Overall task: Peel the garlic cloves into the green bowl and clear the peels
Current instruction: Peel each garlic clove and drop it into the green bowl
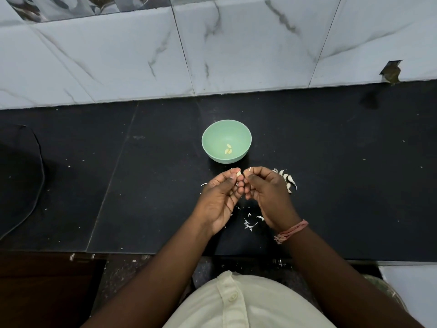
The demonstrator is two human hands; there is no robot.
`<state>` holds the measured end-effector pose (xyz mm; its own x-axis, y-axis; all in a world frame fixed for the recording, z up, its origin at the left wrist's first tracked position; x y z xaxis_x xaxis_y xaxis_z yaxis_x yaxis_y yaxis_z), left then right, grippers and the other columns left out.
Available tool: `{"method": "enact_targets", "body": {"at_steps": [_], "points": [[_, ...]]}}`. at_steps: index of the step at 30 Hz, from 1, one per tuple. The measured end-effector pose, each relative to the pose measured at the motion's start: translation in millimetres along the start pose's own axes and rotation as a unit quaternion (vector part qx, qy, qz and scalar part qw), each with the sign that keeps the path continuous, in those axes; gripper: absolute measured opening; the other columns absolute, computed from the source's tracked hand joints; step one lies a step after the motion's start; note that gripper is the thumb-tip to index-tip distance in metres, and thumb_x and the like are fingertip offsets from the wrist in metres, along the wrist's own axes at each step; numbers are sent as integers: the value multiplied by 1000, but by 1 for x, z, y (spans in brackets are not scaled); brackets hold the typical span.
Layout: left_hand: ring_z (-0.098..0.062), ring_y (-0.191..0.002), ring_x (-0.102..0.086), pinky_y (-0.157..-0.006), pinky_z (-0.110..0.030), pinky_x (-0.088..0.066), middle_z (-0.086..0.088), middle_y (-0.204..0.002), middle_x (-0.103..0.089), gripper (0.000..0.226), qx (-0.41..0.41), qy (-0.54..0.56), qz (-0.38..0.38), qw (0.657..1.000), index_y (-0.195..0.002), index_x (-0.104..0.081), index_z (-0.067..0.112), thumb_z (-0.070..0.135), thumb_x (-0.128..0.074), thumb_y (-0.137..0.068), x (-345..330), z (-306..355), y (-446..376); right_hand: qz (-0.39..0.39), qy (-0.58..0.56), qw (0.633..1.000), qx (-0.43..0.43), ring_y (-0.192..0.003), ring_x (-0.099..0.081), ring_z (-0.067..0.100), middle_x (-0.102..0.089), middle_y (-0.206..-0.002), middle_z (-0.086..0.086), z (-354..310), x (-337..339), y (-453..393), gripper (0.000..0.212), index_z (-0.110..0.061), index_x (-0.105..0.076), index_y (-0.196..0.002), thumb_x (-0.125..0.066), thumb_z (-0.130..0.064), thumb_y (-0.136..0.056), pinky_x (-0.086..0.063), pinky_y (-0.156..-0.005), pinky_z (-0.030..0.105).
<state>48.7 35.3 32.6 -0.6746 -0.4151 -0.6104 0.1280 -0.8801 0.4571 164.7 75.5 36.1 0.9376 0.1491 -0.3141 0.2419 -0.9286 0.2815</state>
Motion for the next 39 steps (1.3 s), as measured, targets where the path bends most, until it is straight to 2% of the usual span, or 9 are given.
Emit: {"method": "enact_targets", "body": {"at_steps": [5, 7, 9, 11, 15, 20, 25, 29, 39], "points": [[-12, -75, -64, -71, -20, -58, -9, -84, -66, 16, -5, 23, 10, 1000, -106, -68, 2, 2, -55, -98, 5, 4, 1, 63, 136, 986, 69, -66, -70, 21, -73, -84, 16, -11, 10, -1, 21, 1, -68, -96, -49, 9, -94, -61, -63, 29], [-12, -76, -64, -72, -20, -58, -9, -84, -67, 16, -17, 18, 13, 1000, -107, -68, 1, 0, -56, -97, 7, 4, 3, 82, 175, 978, 82, -65, -71, 21, -73, -78, 13, -13, 9, 2, 20, -2, -69, -87, -53, -5, -98, -61, -61, 31], [-12, -76, -65, -74, -20, -58, -8, -84, -68, 17, -32, 4, 14, 999, -109, -68, 0, -2, -56, -96, 8, 4, 4, 94, 222, 966, 92, -59, -70, 18, -71, -70, 11, -14, 7, 5, 33, -1, -68, -79, -57, -22, -101, -59, -55, 29], [-12, -76, -65, -76, -20, -58, -8, -83, -69, 17, -50, -10, 14, 999, -106, -68, 1, -3, -55, -97, 8, 5, 5, 94, 264, 954, 105, -56, -68, 14, -70, -66, 7, -14, 6, 6, 33, -4, -69, -77, -61, -27, -100, -59, -53, 30], [-14, -77, -67, -76, -21, -59, -9, -83, -69, 17, -66, -10, 20, 998, -105, -69, 1, -3, -55, -97, 10, 8, 6, 72, 300, 944, 112, -66, -72, 16, -73, -71, 0, -6, 6, 3, 10, -17, -73, -81, -70, -15, -91, -61, -72, 44], [-18, -81, -69, -76, -23, -60, -11, -89, -70, 19, -73, 10, 25, 997, -111, -64, 2, -5, -56, -95, 17, 8, 7, 25, 305, 942, 135, -94, -70, 4, -75, -97, -8, -6, -7, 7, 31, -16, -74, -102, -57, 5, -87, -58, -90, 35], [-20, -84, -69, -80, -26, -60, -13, -90, -69, 17, -69, 32, 37, 996, -108, -63, 4, -4, -58, -94, 25, 8, 6, 42, 347, 916, 197, -80, -66, 2, -72, -90, -9, -15, -13, 16, 17, -20, -76, -93, -68, -7, -87, -53, -74, 18], [-18, -78, -70, -76, -23, -59, -13, -87, -71, 14, -72, 35, 38, 996, -104, -63, 3, -5, -58, -94, 23, 9, 6, 45, 385, 889, 243, -70, -58, 1, -61, -77, -13, -19, -19, 18, 8, -20, -75, -82, -74, -12, -84, -40, -64, 6], [-16, -76, -68, -74, -23, -58, -12, -86, -71, 13, -103, -10, 38, 994, -103, -66, 0, -5, -62, -91, 21, 10, 7, 51, 393, 892, 219, -67, -57, 9, -60, -73, -7, -15, -20, 13, 14, -21, -64, -72, -70, -13, -81, -41, -60, 14]]}}
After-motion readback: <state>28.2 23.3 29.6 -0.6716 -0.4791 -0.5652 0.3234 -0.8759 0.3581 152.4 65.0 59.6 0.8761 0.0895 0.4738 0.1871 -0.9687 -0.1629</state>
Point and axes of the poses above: each hand's wrist, its own y-axis away from the middle knuckle, its own x-axis out of the back of the hand, z = x × y, the point moved 5 cm from there along -y, towards the middle knuckle
